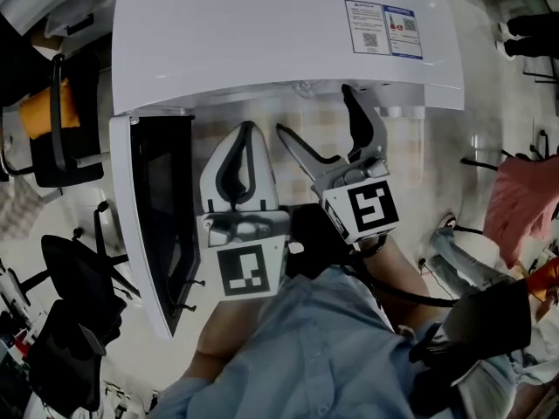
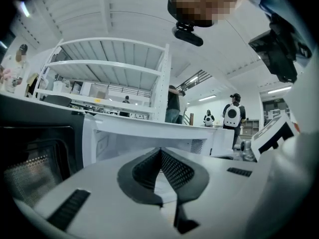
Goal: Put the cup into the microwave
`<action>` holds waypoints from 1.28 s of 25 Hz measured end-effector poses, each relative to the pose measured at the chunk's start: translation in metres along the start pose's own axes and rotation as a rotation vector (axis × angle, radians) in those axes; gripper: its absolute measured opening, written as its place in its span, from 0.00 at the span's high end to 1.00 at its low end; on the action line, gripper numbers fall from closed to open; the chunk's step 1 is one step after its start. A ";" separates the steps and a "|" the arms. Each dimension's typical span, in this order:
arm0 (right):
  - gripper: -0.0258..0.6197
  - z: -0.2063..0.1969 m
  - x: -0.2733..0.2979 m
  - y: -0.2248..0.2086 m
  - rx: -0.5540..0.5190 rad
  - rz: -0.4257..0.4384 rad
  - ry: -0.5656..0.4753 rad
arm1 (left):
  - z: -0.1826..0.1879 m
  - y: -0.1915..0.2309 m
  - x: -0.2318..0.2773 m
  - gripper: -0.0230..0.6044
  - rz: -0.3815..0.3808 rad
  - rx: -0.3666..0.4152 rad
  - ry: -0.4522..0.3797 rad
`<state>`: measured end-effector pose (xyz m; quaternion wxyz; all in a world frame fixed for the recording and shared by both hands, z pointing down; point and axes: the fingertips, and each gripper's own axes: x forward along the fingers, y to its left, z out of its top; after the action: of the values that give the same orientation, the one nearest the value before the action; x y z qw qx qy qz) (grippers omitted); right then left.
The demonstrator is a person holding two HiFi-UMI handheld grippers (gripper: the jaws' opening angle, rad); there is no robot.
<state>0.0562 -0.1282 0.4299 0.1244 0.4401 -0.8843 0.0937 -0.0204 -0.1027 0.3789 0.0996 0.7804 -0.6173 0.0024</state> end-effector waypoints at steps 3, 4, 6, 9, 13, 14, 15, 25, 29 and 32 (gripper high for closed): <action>0.27 0.003 -0.014 0.015 0.031 0.030 -0.025 | -0.001 -0.017 0.000 0.95 -0.028 0.007 0.011; 0.29 0.003 -0.017 0.018 0.042 0.036 -0.029 | -0.001 -0.021 0.000 0.95 -0.036 0.010 0.012; 0.42 0.002 -0.020 0.018 0.054 0.034 -0.031 | -0.001 -0.028 0.003 0.95 -0.048 0.015 0.012; 0.87 -0.002 -0.018 0.012 0.045 0.006 -0.014 | -0.005 -0.031 0.008 0.95 -0.052 0.016 0.018; 0.96 -0.017 -0.002 0.012 0.040 0.010 0.051 | -0.014 -0.027 0.018 0.95 -0.053 0.012 0.036; 0.96 -0.020 0.003 0.012 0.046 0.009 0.064 | -0.018 -0.026 0.021 0.95 -0.053 0.009 0.042; 0.96 -0.024 0.008 0.011 0.056 0.006 0.074 | -0.021 -0.024 0.024 0.95 -0.053 0.005 0.049; 0.96 -0.042 0.045 0.000 0.074 0.019 0.110 | -0.055 -0.009 0.057 0.95 -0.072 -0.026 0.119; 0.96 -0.039 0.055 -0.007 0.075 0.009 0.111 | -0.057 -0.005 0.069 0.95 -0.082 -0.037 0.122; 0.96 -0.037 0.062 -0.011 0.079 0.001 0.113 | -0.056 -0.002 0.077 0.95 -0.089 -0.041 0.125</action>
<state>0.0343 -0.1715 0.4848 0.1565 0.4381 -0.8719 0.1530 0.0068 -0.1670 0.4436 0.1539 0.8030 -0.5747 0.0341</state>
